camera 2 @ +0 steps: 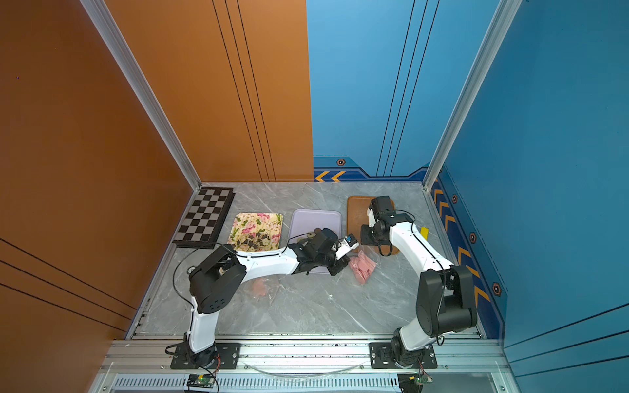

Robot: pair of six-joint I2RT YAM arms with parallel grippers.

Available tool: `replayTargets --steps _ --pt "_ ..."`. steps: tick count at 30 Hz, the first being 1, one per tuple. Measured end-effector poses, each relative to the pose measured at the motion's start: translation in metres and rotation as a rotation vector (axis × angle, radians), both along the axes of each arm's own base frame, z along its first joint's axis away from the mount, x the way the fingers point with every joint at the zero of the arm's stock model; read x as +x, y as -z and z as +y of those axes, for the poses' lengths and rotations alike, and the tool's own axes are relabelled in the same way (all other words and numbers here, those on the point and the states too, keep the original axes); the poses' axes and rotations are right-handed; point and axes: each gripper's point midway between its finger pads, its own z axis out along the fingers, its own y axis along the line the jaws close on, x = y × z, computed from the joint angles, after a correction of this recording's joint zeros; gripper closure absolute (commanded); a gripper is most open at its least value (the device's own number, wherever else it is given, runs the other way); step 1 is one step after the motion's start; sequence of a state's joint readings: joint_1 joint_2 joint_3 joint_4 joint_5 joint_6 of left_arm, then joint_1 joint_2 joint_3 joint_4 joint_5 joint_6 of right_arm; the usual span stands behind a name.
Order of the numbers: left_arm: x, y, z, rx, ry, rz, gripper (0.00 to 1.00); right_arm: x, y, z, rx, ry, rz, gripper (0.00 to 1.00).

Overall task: Pour cookies out of the ziploc bag
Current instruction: Pick up the ziploc bag from the center of the board, then place the ziploc bag on the tray.

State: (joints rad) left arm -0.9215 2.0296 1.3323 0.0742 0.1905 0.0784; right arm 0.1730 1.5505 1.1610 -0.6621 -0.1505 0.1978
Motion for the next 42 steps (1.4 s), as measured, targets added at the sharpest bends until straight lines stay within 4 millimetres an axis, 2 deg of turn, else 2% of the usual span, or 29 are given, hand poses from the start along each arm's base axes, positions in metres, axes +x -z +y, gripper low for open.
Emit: replayTargets --steps 2,5,9,12,14,19,22,23,29,36,40,42 --pt "0.002 0.007 0.002 0.009 -0.006 0.007 1.0 -0.005 0.008 -0.003 -0.037 -0.001 0.011 0.39" --pt "0.003 0.017 0.004 0.026 -0.008 0.02 1.0 -0.022 0.033 -0.014 -0.104 0.021 0.073 0.4" --pt "0.004 0.02 0.005 0.031 -0.011 0.024 1.0 -0.041 0.068 -0.03 -0.161 0.063 0.173 0.4" --pt "0.004 0.02 0.005 0.031 -0.011 0.024 1.0 -0.047 0.076 -0.036 -0.182 0.086 0.196 0.43" --pt "0.004 0.02 0.005 0.031 -0.011 0.024 1.0 -0.045 0.075 -0.037 -0.186 0.094 0.186 0.5" --pt "0.004 0.02 0.005 0.031 -0.01 0.024 1.0 -0.038 0.073 -0.035 -0.156 0.109 0.161 0.74" --pt "0.004 0.02 0.005 0.032 -0.01 0.025 1.0 -0.036 0.073 -0.033 -0.136 0.116 0.158 0.96" --pt "0.003 0.02 0.005 0.032 -0.01 0.025 1.0 -0.036 0.073 -0.033 -0.129 0.117 0.157 0.99" --pt "0.003 0.021 0.005 0.033 -0.011 0.025 1.0 -0.035 0.071 -0.031 -0.121 0.112 0.147 1.0" --pt "0.005 0.021 0.006 0.036 -0.022 0.022 1.0 -0.03 0.044 -0.029 -0.098 0.111 0.077 1.0" --pt "0.01 0.015 0.002 0.022 -0.041 0.024 1.0 -0.013 0.022 -0.023 -0.074 0.099 0.032 1.0" --pt "0.02 0.009 -0.007 -0.002 -0.055 0.021 1.0 0.003 0.009 -0.021 -0.064 0.094 0.004 1.0"
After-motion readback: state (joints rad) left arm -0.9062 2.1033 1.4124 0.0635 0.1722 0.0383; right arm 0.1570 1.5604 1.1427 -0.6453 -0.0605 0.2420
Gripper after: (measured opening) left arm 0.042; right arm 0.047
